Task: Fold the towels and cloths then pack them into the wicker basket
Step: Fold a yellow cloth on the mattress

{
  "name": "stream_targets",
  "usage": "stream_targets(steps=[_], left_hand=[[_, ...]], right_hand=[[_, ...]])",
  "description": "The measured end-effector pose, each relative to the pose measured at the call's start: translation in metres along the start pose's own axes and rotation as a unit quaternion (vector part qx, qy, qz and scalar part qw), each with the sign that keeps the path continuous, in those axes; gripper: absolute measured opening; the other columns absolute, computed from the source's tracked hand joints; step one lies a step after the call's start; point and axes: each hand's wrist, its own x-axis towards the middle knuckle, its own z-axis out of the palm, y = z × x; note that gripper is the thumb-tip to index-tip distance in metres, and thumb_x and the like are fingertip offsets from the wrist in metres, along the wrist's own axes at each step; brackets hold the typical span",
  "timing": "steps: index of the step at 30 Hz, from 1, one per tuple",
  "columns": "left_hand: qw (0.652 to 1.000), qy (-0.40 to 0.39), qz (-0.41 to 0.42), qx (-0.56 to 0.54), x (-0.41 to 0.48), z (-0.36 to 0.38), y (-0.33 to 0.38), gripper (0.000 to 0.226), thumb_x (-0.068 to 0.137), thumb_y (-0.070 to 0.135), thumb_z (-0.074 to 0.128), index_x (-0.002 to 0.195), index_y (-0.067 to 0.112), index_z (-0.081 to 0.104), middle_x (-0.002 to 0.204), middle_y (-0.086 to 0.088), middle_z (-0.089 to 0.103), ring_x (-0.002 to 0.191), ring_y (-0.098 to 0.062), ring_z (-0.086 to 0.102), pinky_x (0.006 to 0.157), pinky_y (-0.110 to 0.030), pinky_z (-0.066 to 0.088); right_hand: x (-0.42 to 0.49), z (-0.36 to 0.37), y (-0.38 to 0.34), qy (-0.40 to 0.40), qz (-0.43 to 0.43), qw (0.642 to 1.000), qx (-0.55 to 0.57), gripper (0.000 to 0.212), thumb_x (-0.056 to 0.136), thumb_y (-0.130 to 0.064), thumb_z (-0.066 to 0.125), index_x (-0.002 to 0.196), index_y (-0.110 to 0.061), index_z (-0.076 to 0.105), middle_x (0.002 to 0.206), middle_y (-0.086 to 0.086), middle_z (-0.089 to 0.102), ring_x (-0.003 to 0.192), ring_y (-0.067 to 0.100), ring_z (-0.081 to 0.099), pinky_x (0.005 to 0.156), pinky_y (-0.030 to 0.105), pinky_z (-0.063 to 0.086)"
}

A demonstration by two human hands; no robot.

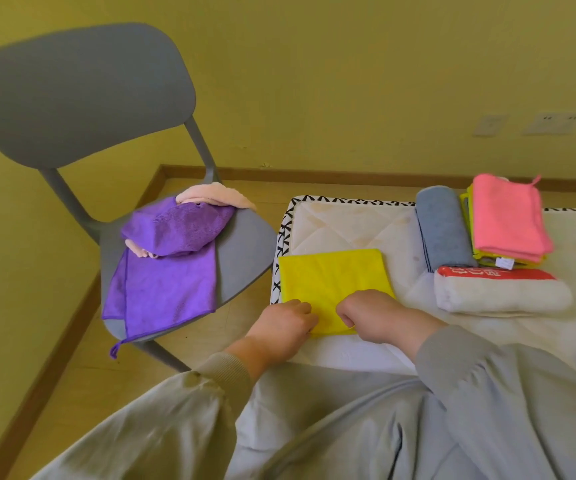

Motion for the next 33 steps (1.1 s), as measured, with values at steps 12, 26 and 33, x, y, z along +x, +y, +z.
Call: stream_targets(steps=[12, 26, 33], left_hand=[[0.989, 0.1, -0.103, -0.032, 0.021, -0.013, -0.007, 0.032, 0.086, 0.022, 0.036, 0.063, 0.011, 0.055, 0.062, -0.003, 0.051, 0.057, -0.023, 0.046, 0.046, -0.028, 0.036], [0.962, -0.036, -0.269, 0.007, 0.057, 0.028, 0.003, 0.075, 0.082, 0.046, -0.007, 0.152, 0.019, -0.005, 0.159, 0.001, -0.012, 0.141, -0.018, -0.024, 0.116, -0.049, -0.007], [0.96, -0.041, -0.277, 0.017, 0.058, 0.031, 0.003, 0.07, 0.086, 0.045, -0.004, 0.152, 0.02, -0.008, 0.159, 0.001, -0.014, 0.137, -0.016, -0.028, 0.116, -0.049, -0.008]], right_hand=[[0.018, 0.001, 0.017, 0.203, 0.114, 0.962, 0.142, 0.02, 0.095, -0.02, 0.042, 0.09, -0.013, 0.06, 0.096, 0.009, 0.058, 0.093, 0.029, 0.054, 0.07, 0.033, 0.04], [0.047, 0.029, 0.035, 0.15, 0.184, 0.962, 0.132, 0.067, 0.096, -0.056, 0.024, 0.152, -0.028, 0.0, 0.16, -0.005, -0.008, 0.146, 0.012, -0.007, 0.117, 0.047, 0.002], [0.046, 0.017, 0.038, 0.239, 0.318, 0.887, 0.232, 0.073, 0.087, -0.057, 0.051, 0.141, -0.012, 0.031, 0.142, 0.012, 0.037, 0.131, 0.029, 0.033, 0.101, 0.04, 0.033]])
